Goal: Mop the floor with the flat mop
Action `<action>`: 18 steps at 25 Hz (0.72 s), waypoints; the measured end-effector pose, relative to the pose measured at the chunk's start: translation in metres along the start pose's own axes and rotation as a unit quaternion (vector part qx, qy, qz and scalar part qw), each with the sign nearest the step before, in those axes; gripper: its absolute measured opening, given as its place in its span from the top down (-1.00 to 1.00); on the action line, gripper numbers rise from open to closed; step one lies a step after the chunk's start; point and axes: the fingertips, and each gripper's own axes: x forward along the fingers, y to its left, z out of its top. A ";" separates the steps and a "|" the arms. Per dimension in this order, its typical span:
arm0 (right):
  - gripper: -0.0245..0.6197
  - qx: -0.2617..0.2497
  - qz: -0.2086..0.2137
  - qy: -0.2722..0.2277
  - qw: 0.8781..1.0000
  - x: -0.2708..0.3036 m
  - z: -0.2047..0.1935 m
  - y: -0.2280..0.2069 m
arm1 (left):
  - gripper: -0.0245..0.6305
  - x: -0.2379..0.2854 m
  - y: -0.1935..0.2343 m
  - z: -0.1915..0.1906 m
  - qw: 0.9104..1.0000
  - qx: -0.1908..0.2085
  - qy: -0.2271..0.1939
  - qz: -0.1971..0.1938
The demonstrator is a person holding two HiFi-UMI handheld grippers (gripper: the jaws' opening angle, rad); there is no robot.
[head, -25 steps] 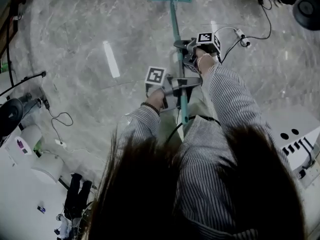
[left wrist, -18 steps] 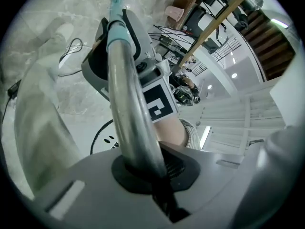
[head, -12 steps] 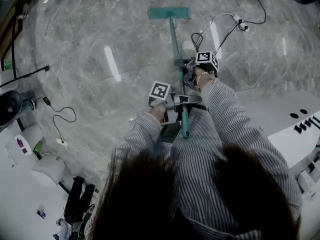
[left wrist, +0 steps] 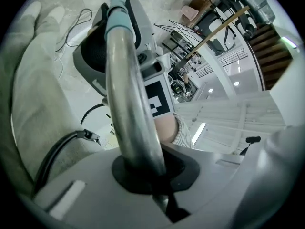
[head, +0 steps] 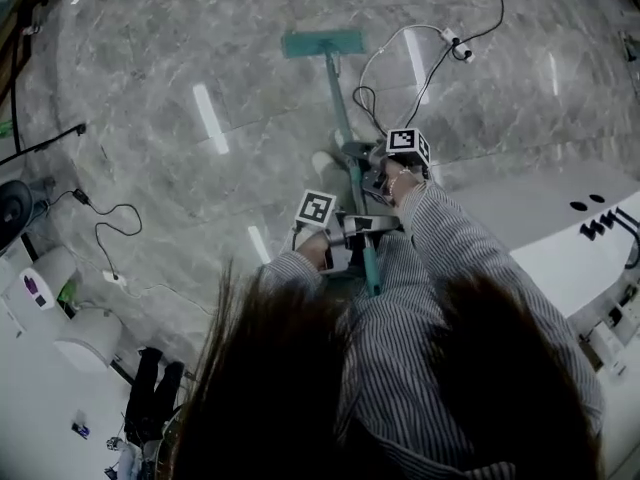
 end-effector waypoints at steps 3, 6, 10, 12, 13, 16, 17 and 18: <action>0.51 0.007 0.013 0.005 1.000 -0.001 -0.007 -0.009 | 0.90 -0.002 0.005 -0.008 1.000 -0.001 -0.003 -0.004; 0.51 0.013 0.031 0.016 0.999 0.002 -0.007 -0.011 | 0.90 -0.004 0.005 -0.007 1.000 0.002 -0.013 -0.007; 0.50 0.010 0.035 0.029 0.999 -0.002 -0.013 0.000 | 0.90 -0.002 0.003 -0.005 1.000 0.006 -0.021 -0.014; 0.49 0.006 0.044 0.033 0.998 -0.001 -0.013 0.000 | 0.90 -0.002 0.004 -0.005 1.000 0.009 -0.023 -0.016; 0.49 0.005 0.048 0.035 0.998 -0.001 -0.013 0.000 | 0.90 -0.002 0.005 -0.004 1.000 0.009 -0.023 -0.015; 0.48 -0.005 0.046 0.045 0.998 0.000 -0.012 -0.003 | 0.90 -0.001 0.007 -0.004 1.000 0.009 -0.020 -0.011; 0.48 -0.009 0.045 0.051 0.998 0.000 -0.012 -0.003 | 0.90 -0.001 0.008 -0.004 1.000 0.009 -0.019 -0.011; 0.48 -0.012 0.044 0.057 0.997 0.000 -0.012 -0.003 | 0.90 0.000 0.008 -0.004 1.000 0.009 -0.019 -0.011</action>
